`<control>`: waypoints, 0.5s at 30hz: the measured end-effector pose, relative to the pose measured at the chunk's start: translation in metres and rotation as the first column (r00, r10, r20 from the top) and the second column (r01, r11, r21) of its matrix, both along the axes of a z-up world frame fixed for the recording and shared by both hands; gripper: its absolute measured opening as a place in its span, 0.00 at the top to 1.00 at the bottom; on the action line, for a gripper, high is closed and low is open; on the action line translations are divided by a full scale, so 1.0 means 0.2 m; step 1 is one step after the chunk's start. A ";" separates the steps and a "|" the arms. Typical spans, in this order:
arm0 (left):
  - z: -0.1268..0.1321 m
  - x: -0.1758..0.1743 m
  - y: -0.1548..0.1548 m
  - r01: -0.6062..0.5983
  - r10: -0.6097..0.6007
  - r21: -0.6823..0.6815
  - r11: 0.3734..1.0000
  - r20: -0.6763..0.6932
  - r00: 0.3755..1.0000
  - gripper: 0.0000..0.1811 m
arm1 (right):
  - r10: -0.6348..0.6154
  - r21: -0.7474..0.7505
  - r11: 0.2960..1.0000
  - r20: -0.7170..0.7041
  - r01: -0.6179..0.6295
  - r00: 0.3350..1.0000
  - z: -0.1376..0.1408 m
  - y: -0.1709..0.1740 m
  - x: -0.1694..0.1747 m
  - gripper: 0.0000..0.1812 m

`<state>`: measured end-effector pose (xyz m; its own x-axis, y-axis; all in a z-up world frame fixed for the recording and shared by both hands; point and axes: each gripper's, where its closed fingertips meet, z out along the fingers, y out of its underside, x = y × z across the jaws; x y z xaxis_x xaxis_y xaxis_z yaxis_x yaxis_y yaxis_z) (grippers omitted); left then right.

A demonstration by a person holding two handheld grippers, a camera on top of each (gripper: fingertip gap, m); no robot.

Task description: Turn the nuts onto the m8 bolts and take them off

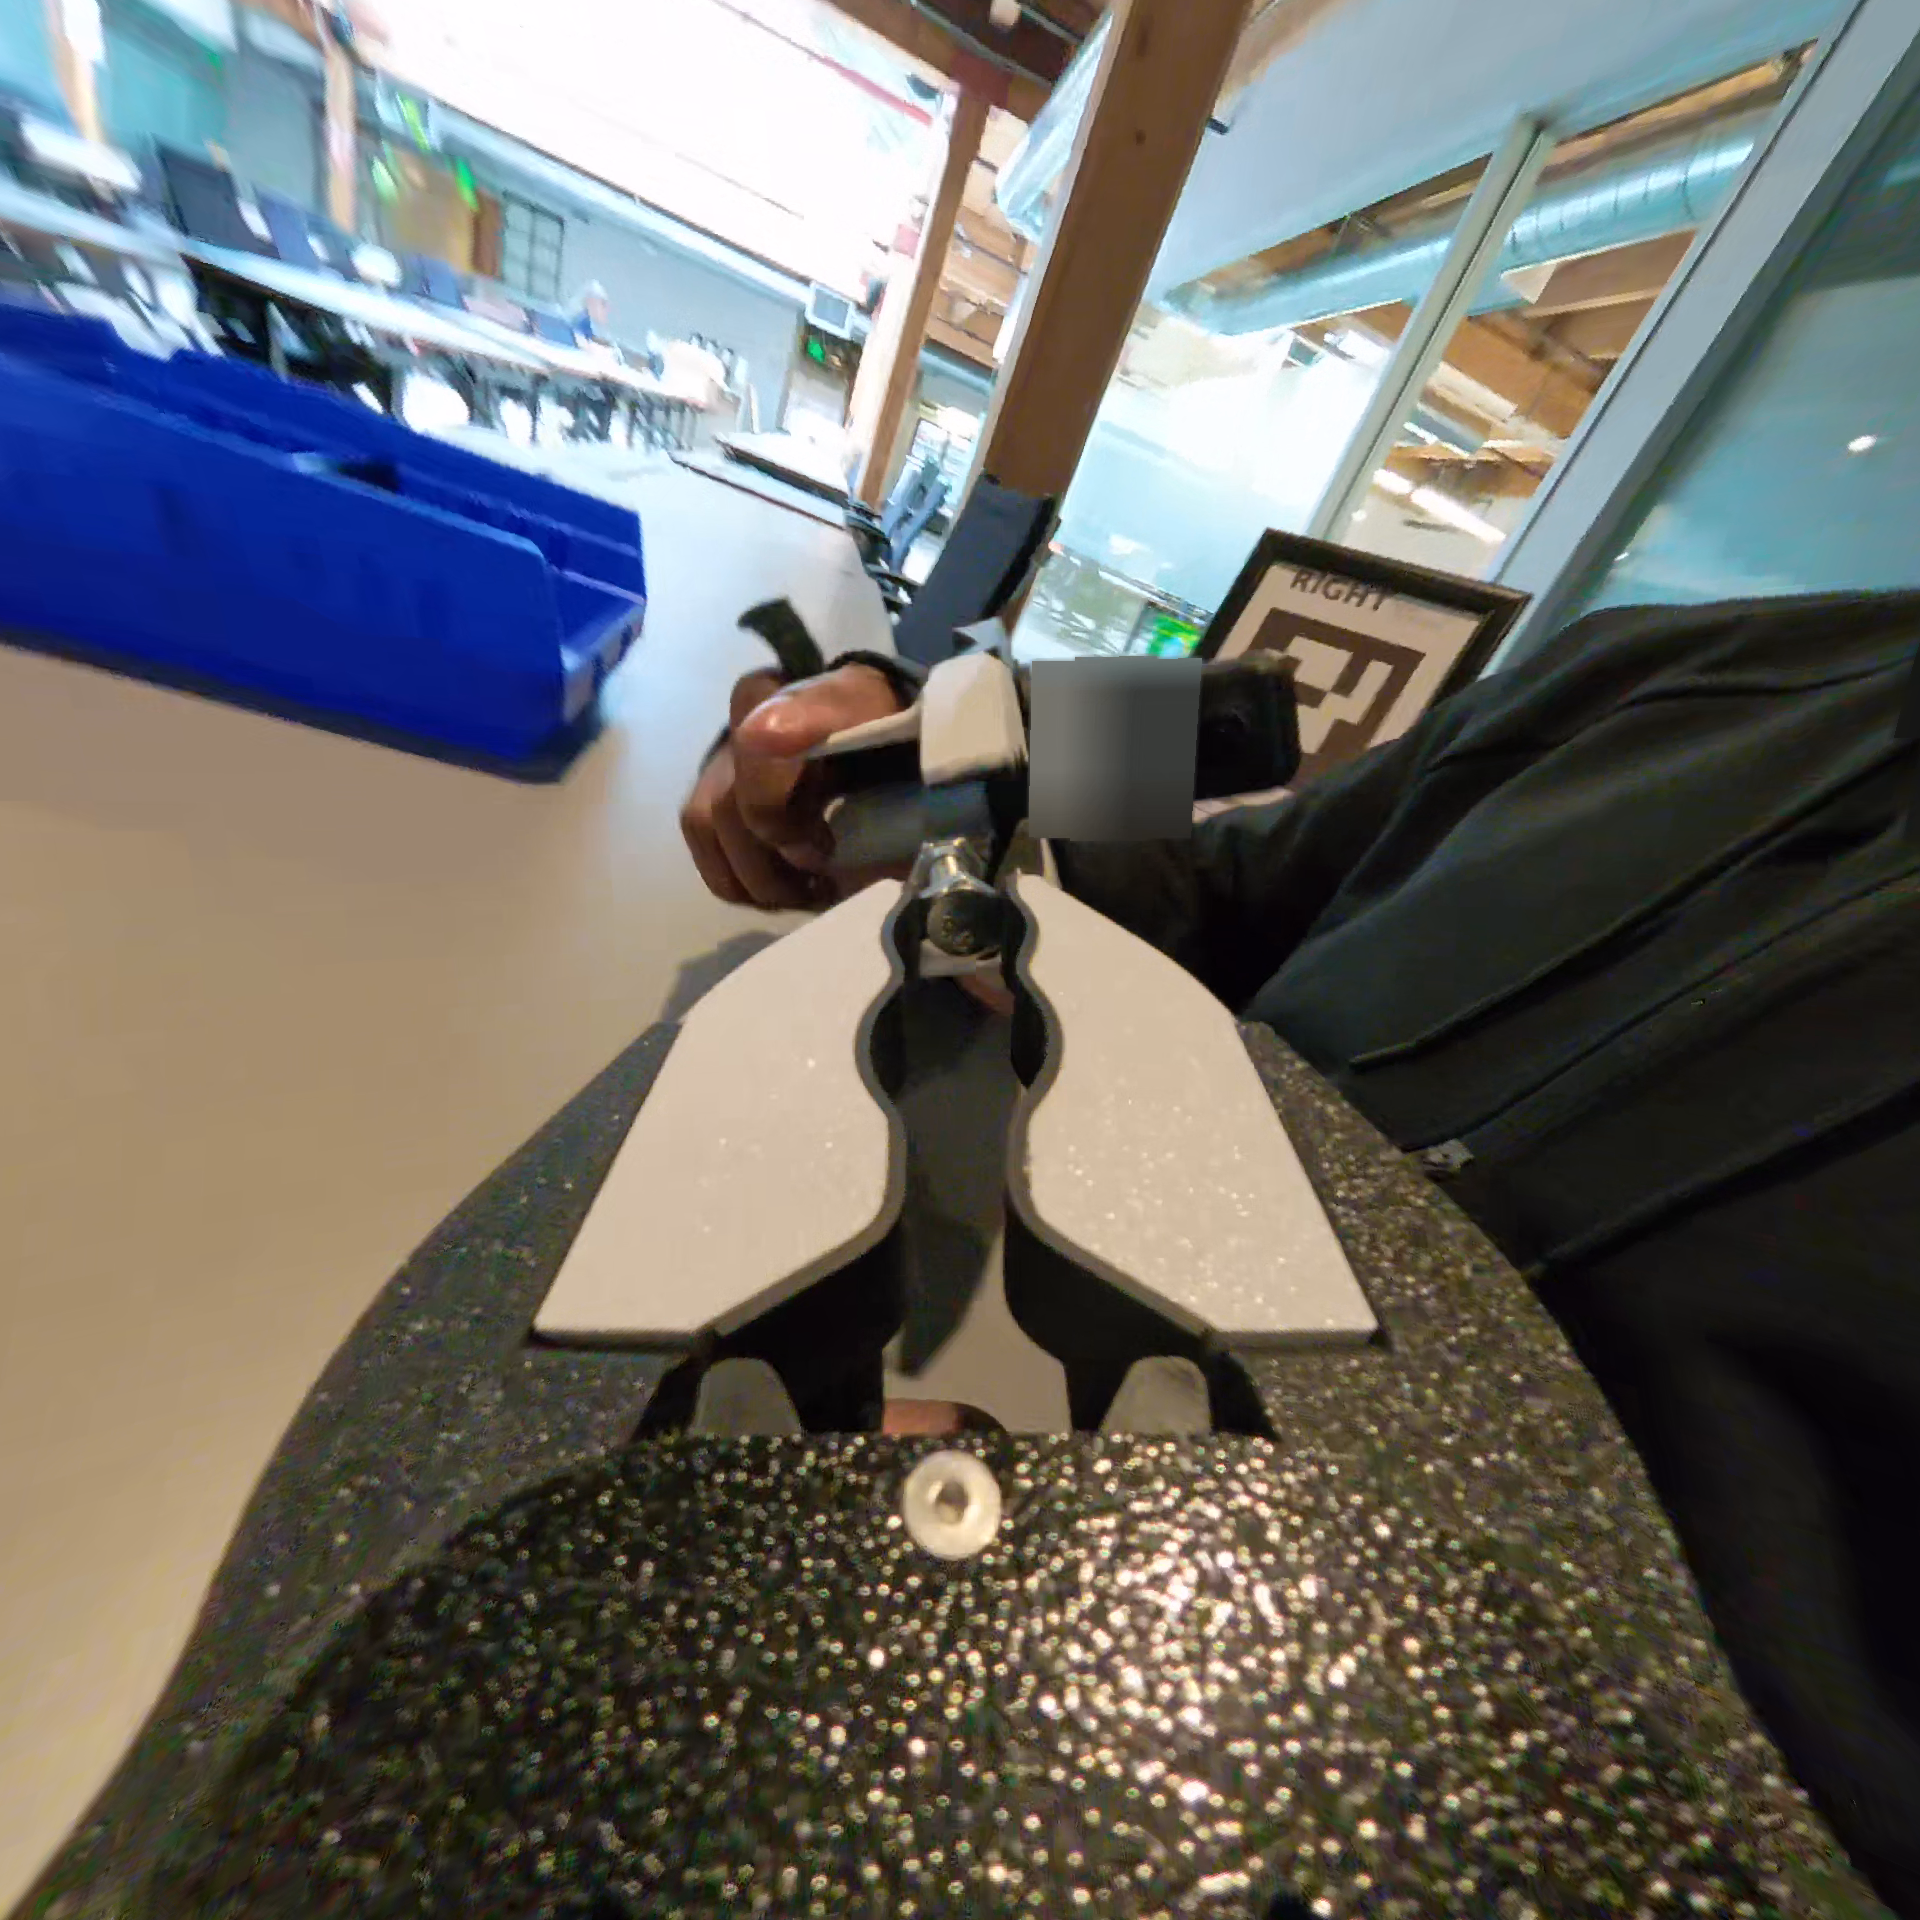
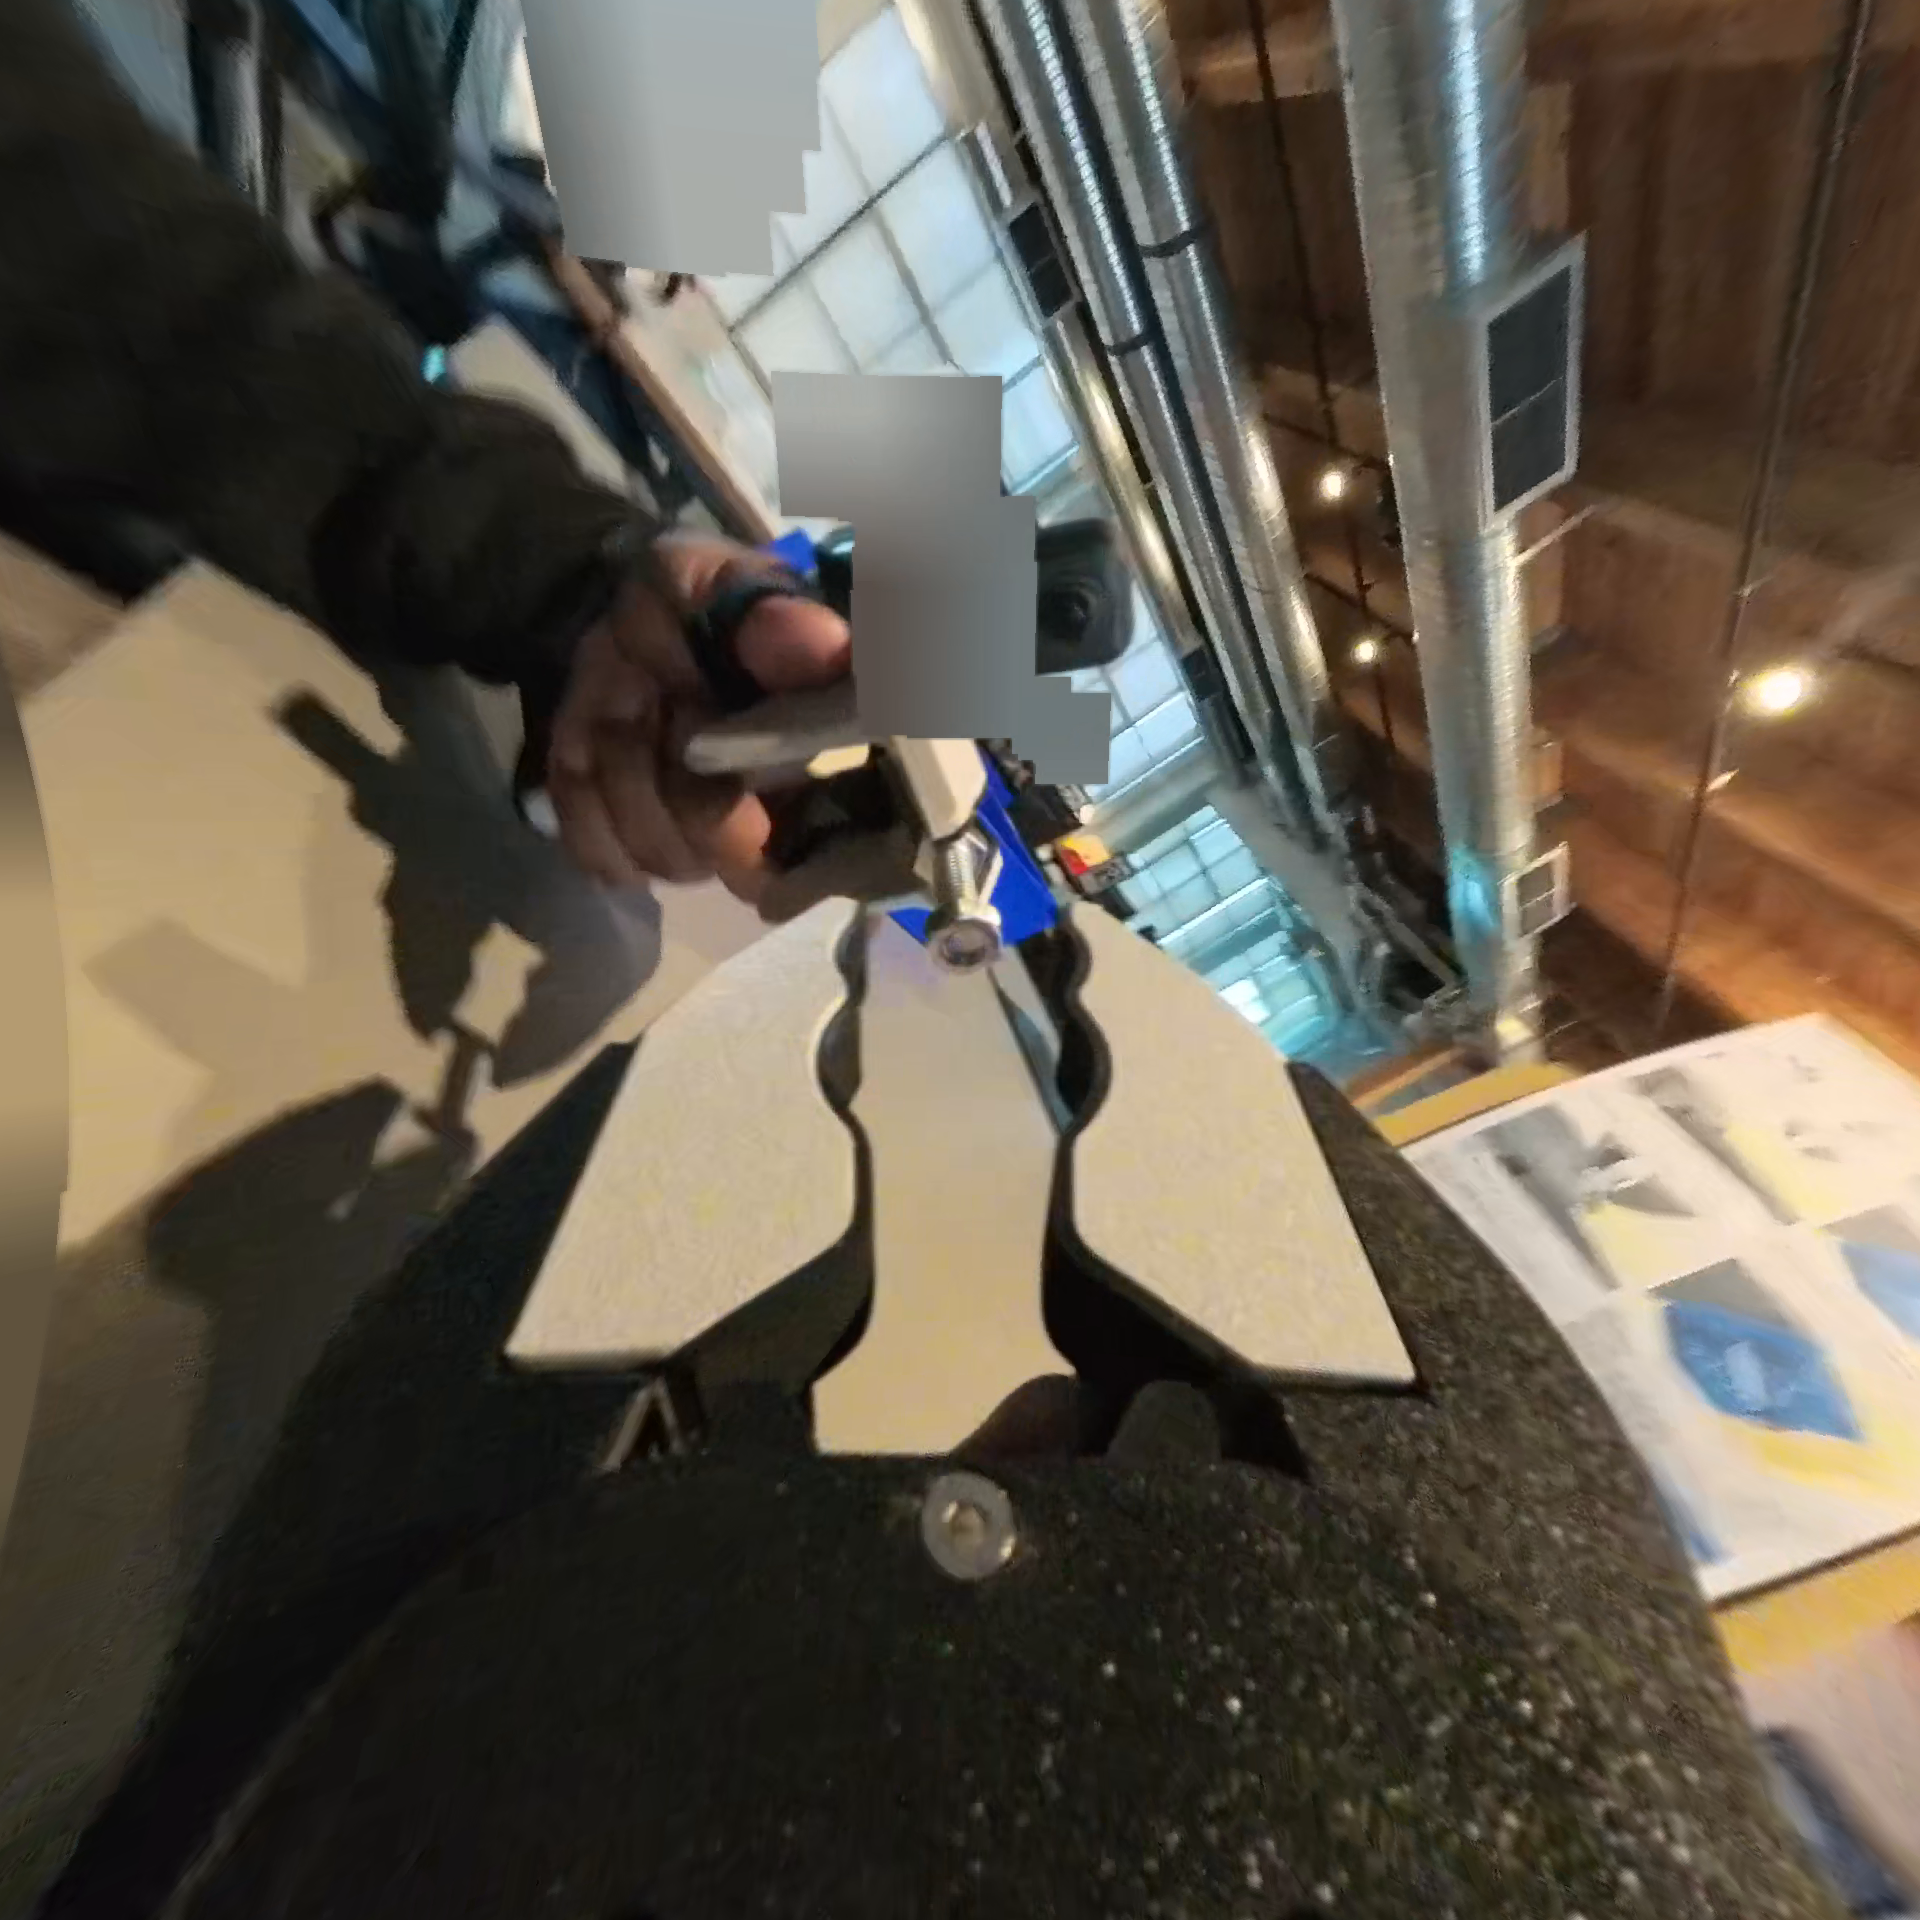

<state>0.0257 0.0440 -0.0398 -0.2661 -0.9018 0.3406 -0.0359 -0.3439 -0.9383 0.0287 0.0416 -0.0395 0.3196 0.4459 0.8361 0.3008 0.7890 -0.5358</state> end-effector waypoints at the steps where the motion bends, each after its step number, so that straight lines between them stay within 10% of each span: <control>1: 0.02 0.00 0.01 -0.025 0.024 0.045 0.999 0.021 0.999 0.92 | 0.025 -0.072 0.997 -0.049 -0.028 0.998 0.02 0.00 0.01 0.78; 8: 0.04 0.00 -0.03 -0.097 0.082 0.295 0.950 0.065 0.995 0.92 | 0.173 -0.605 0.734 -0.273 -0.308 0.946 0.04 -0.01 0.01 0.77; 15: 0.02 0.02 -0.06 -0.084 0.070 0.355 0.931 0.054 0.996 0.92 | 0.208 -0.670 0.659 -0.274 -0.341 0.939 0.02 -0.03 0.00 0.84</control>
